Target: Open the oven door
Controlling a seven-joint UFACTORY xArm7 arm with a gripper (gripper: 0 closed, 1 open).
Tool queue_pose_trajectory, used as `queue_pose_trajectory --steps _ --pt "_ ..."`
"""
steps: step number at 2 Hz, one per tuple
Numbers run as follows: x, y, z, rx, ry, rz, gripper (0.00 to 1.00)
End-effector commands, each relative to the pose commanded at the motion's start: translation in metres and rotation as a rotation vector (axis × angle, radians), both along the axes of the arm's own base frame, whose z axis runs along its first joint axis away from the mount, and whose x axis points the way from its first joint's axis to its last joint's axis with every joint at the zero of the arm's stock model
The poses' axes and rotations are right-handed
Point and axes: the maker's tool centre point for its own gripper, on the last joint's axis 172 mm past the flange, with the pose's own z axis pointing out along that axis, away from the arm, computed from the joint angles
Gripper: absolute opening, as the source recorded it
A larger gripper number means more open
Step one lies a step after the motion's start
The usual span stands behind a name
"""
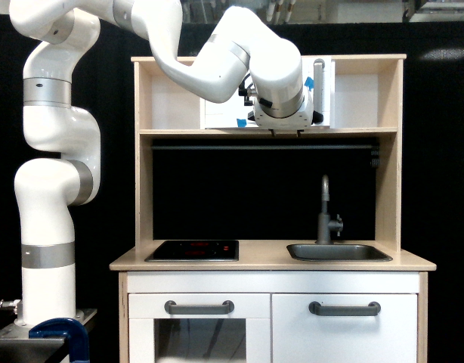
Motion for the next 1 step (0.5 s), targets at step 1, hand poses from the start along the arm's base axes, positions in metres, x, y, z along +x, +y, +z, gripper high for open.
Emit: queue_pose_trajectory --steps 1 --pt "-0.0160 -0.0340 -0.0190 0.000 0.000 0.000 1.00"
